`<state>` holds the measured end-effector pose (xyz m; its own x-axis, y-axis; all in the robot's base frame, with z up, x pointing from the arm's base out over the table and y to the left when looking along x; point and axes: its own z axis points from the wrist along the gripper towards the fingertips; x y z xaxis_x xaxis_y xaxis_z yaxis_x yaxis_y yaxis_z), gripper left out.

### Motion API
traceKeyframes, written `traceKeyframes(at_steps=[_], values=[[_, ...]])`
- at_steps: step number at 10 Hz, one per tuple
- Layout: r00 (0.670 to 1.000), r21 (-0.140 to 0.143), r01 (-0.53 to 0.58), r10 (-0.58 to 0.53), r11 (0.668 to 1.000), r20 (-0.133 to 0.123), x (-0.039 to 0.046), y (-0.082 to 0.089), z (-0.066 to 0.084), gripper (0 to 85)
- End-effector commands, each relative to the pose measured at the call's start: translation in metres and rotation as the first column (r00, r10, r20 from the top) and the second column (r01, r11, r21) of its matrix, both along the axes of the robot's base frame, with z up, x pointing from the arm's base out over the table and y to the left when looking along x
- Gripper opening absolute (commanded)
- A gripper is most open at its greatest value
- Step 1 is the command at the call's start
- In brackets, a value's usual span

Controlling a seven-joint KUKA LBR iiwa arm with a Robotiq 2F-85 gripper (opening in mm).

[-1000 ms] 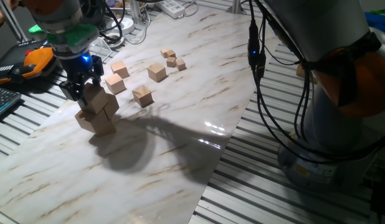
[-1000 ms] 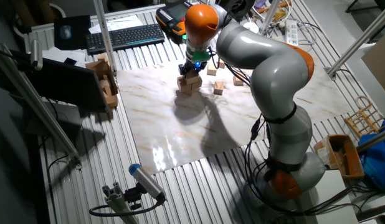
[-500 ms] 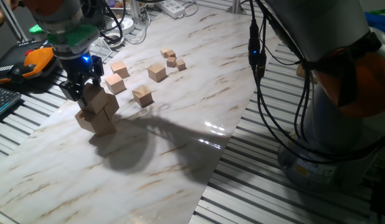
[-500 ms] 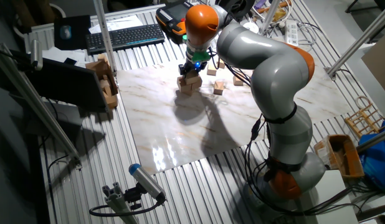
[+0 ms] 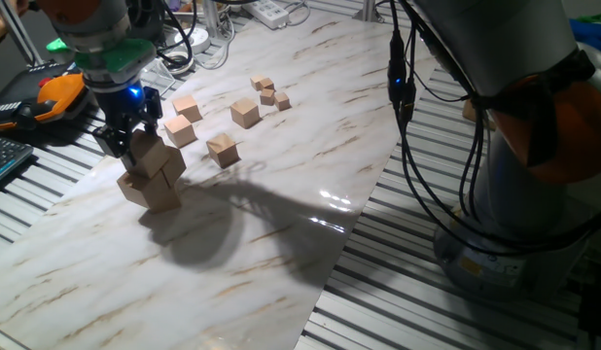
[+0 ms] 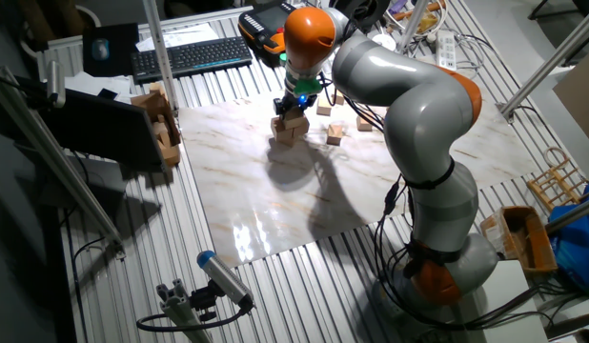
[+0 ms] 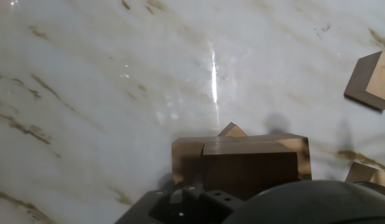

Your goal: Stack the blocks into a cross shape

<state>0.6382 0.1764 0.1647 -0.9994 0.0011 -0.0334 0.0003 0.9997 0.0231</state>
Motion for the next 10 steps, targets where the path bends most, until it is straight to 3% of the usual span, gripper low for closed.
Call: traceKeyframes(at_steps=[1,2,3,8,9,10], values=[[1.0,0.0,0.002,-0.002,1.0,0.001,0.0,-0.0001,-0.0002,17.0],[1.0,0.0,0.002,-0.002,1.0,0.001,0.0,-0.0003,-0.0003,17.0],[1.0,-0.001,0.002,-0.002,1.0,0.001,-0.0001,-0.0007,-0.0005,34.0],[1.0,-0.007,0.005,-0.005,1.0,0.007,-0.0005,-0.0014,-0.0002,34.0],[1.0,-0.007,0.007,-0.007,1.0,0.008,-0.0006,-0.0012,0.0,51.0],[1.0,-0.007,0.007,-0.007,1.0,0.01,-0.0007,-0.0011,0.0001,51.0]])
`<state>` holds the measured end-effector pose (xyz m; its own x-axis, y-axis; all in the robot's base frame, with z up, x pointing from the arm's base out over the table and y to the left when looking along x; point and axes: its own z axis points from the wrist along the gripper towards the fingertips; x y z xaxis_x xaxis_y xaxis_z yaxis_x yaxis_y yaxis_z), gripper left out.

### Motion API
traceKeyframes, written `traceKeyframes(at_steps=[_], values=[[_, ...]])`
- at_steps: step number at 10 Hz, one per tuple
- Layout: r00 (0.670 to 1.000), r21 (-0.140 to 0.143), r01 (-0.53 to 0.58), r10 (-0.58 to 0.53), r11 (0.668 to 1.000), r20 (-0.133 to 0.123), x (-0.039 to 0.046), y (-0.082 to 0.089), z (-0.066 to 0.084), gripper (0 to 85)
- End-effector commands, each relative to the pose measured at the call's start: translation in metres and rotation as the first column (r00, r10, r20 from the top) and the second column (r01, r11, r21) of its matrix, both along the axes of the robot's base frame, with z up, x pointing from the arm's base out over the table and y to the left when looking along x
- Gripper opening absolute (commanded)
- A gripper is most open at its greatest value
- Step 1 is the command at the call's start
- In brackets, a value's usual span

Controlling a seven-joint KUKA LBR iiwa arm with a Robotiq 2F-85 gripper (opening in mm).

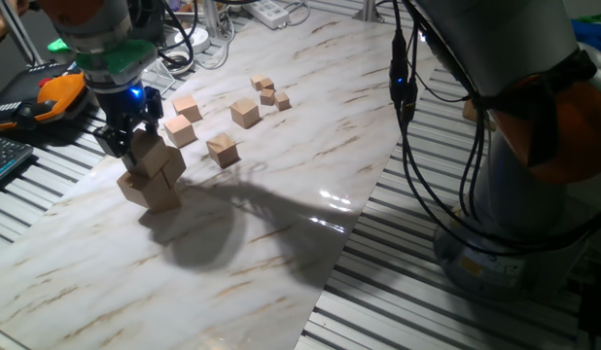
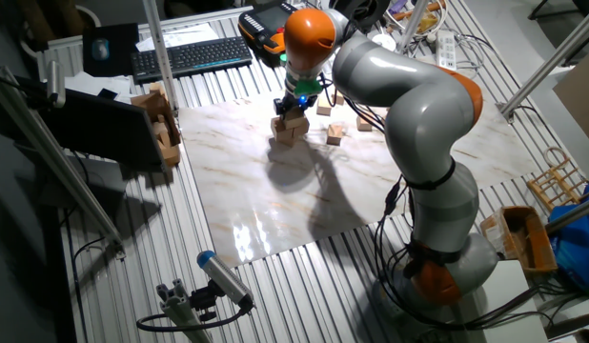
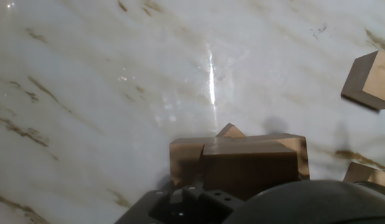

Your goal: Stack the blocks into a cross shape

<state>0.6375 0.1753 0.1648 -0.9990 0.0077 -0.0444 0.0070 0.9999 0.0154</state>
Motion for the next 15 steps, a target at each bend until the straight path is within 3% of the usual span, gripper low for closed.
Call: traceKeyframes(at_steps=[1,2,3,9,10,14,15], values=[[1.0,-0.001,0.0,0.0,1.0,0.002,-0.0001,0.0,0.0,51.0],[1.0,-0.003,0.002,-0.002,1.0,0.002,-0.0001,0.0,0.0,51.0],[1.0,-0.003,0.003,-0.003,1.0,0.003,-0.0003,0.0,0.0,68.0],[1.0,-0.006,0.019,-0.019,1.0,0.012,-0.001,-0.001,0.001,68.0],[1.0,-0.005,0.023,-0.023,1.0,0.009,-0.0014,0.0,0.002,85.0],[0.998,0.017,0.05,-0.05,0.999,-0.023,0.0008,-0.004,0.028,85.0],[0.998,0.019,0.059,-0.059,0.998,-0.032,0.0022,-0.007,0.04,68.0]])
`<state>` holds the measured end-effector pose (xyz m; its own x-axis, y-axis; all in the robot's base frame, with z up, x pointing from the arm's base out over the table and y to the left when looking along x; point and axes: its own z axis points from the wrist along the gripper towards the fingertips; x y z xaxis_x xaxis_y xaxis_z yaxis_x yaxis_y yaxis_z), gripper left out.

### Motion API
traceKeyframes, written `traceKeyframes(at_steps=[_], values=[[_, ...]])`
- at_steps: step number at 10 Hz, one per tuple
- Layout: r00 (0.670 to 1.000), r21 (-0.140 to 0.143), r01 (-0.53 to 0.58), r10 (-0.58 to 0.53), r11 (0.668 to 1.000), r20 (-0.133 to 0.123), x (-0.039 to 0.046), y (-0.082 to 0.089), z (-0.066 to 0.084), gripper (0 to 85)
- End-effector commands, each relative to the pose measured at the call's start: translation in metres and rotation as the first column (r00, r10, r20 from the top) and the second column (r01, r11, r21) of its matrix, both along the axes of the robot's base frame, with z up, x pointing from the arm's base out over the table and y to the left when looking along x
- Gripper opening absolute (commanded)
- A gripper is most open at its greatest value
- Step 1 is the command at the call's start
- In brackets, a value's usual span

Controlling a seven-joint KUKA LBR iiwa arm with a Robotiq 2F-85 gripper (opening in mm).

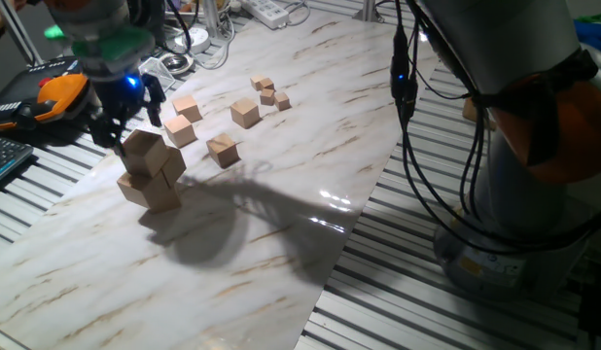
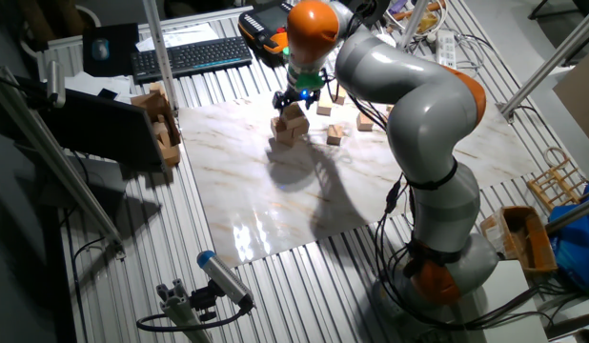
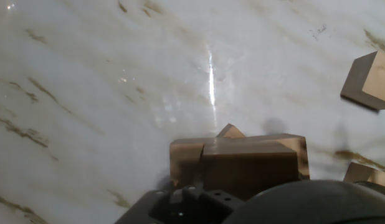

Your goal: Stack the blocks into a cross shape

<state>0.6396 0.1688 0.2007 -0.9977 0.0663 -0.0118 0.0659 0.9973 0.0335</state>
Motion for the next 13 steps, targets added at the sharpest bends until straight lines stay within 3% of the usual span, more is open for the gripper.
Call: traceKeyframes(at_steps=[1,3,4,6,8,9,10,13], values=[[1.0,0.009,0.011,-0.011,1.0,-0.007,-0.0006,-0.003,0.014,68.0],[0.999,0.039,0.026,-0.025,0.999,-0.022,-0.0034,-0.012,0.028,34.0],[0.999,0.044,0.031,-0.03,0.999,-0.024,-0.0052,-0.018,0.032,0.0],[0.999,0.05,0.043,-0.042,0.998,-0.024,-0.0084,-0.024,0.034,0.0],[1.0,0.024,0.019,-0.018,1.0,-0.016,-0.0139,-0.031,0.035,0.0],[1.0,-0.007,-0.013,0.013,1.0,-0.004,-0.0163,-0.04,0.036,0.0],[0.999,-0.018,-0.054,0.054,0.998,0.004,-0.018,-0.051,0.036,0.0],[0.991,-0.017,-0.129,0.13,0.992,0.043,-0.0397,-0.079,0.024,0.0]])
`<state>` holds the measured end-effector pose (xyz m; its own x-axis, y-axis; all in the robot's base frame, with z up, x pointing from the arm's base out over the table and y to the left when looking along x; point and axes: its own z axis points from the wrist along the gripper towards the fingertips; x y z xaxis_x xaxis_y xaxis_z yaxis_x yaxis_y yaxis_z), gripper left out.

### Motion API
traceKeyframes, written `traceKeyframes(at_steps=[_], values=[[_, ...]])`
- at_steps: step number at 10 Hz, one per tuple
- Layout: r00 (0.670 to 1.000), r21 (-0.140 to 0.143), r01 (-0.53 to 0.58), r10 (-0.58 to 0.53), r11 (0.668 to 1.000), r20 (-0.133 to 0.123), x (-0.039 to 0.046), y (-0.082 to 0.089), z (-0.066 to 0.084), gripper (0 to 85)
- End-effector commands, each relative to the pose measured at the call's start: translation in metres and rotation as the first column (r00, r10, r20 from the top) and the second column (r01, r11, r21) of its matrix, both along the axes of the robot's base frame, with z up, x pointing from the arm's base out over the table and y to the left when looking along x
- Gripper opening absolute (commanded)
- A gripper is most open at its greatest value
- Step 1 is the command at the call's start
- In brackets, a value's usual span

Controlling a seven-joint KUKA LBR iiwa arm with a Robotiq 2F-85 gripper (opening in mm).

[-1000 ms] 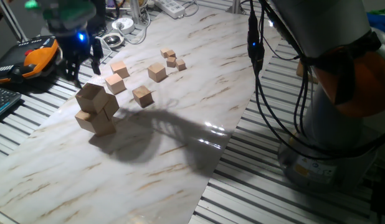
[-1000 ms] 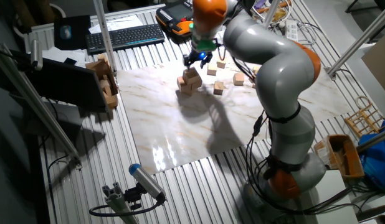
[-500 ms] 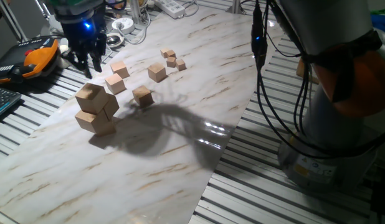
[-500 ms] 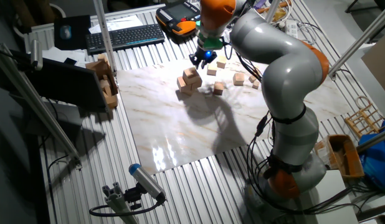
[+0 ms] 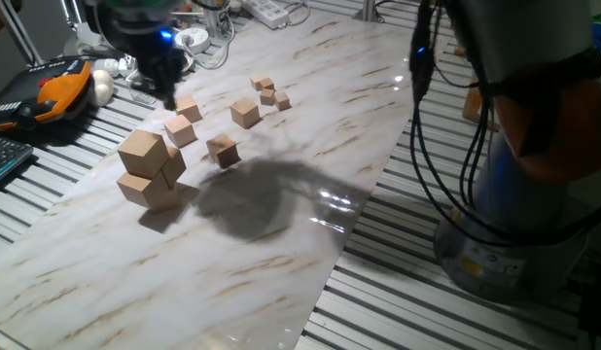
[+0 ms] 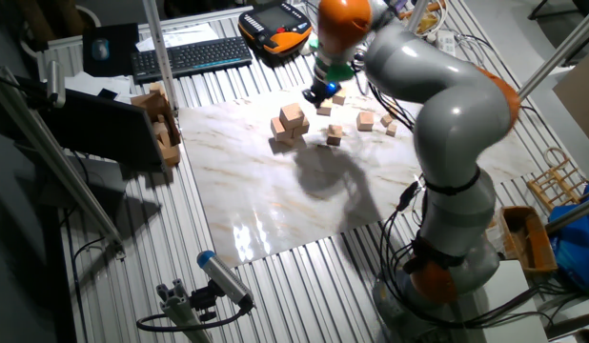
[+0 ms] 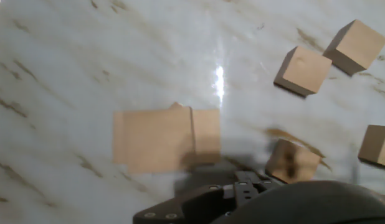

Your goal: Stack the blocks into a cross shape

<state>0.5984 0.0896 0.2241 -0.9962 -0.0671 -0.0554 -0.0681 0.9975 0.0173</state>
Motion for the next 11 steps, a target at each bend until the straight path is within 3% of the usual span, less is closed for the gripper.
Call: traceKeyframes(at_steps=[1,4,7,10,11], values=[[1.0,-0.006,-0.009,0.009,1.0,0.006,-0.005,-0.007,-0.001,0.0],[1.0,-0.024,-0.006,0.006,1.0,0.015,-0.0213,-0.018,-0.006,0.0],[0.999,-0.021,0.035,-0.035,0.999,-0.018,-0.0255,-0.025,-0.013,0.0],[0.999,-0.013,0.032,-0.032,0.999,-0.011,-0.0326,-0.029,-0.017,0.0],[0.999,0.004,0.032,-0.032,0.999,-0.01,-0.0369,-0.029,-0.018,0.0]])
